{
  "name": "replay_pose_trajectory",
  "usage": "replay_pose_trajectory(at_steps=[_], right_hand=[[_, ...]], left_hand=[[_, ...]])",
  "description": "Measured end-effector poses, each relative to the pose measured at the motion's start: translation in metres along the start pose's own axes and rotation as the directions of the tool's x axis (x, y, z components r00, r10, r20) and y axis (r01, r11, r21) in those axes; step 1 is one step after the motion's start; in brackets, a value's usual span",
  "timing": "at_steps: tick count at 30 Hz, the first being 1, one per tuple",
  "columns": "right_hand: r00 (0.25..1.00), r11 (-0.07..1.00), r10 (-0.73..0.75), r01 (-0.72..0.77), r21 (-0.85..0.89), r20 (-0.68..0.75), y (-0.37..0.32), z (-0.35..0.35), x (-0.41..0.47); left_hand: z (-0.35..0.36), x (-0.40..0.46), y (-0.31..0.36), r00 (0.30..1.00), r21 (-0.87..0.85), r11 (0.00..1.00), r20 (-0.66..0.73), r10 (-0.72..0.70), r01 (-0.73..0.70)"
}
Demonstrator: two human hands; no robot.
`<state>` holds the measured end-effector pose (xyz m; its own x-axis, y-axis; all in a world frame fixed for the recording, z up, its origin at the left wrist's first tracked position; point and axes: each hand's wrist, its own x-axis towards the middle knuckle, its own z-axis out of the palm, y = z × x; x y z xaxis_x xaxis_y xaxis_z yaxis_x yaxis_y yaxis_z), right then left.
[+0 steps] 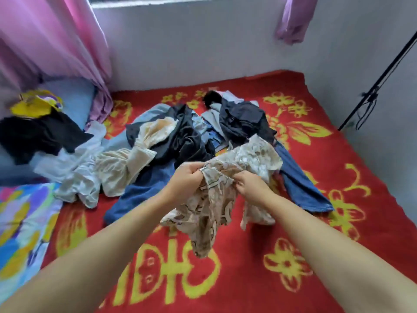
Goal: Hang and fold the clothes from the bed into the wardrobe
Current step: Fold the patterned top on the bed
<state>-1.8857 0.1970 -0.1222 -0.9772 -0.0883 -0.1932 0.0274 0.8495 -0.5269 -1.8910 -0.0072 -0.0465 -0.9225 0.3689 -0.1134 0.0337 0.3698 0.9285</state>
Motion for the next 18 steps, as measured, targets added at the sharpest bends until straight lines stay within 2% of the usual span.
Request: replay_pose_trajectory(at_steps=[3,6,8,10,14,16,18], right_hand=[[0.996,0.995,-0.018,0.027,0.098,-0.092,-0.031,-0.037,-0.013],[0.977,0.978,0.037,0.008,0.209,-0.211,-0.044,-0.08,-0.018],[0.956,0.96,0.076,0.006,0.279,-0.282,-0.05,-0.11,-0.021],[0.936,0.945,0.05,0.069,0.32,-0.349,-0.057,-0.136,-0.027],[0.904,0.917,0.033,0.142,0.373,-0.427,-0.068,-0.177,-0.04],[0.891,0.867,0.091,0.15,0.476,-0.446,-0.066,-0.196,-0.046],[0.854,0.82,0.168,0.156,0.551,-0.493,-0.062,-0.213,-0.056]], left_hand=[[-0.044,-0.007,0.035,0.996,0.072,0.997,-0.091,0.023,-0.016],[-0.081,-0.009,0.066,0.988,0.265,0.963,-0.127,0.085,-0.049],[-0.101,-0.012,0.079,0.99,0.367,0.927,-0.089,0.111,-0.071],[-0.115,-0.017,0.087,0.995,0.427,0.9,-0.009,0.103,-0.09],[-0.132,-0.02,0.102,0.989,0.633,0.761,0.066,0.131,-0.143],[-0.143,-0.016,0.108,0.99,0.676,0.728,0.021,0.141,-0.118],[-0.157,-0.014,0.111,0.984,0.692,0.721,-0.106,0.144,-0.032]])
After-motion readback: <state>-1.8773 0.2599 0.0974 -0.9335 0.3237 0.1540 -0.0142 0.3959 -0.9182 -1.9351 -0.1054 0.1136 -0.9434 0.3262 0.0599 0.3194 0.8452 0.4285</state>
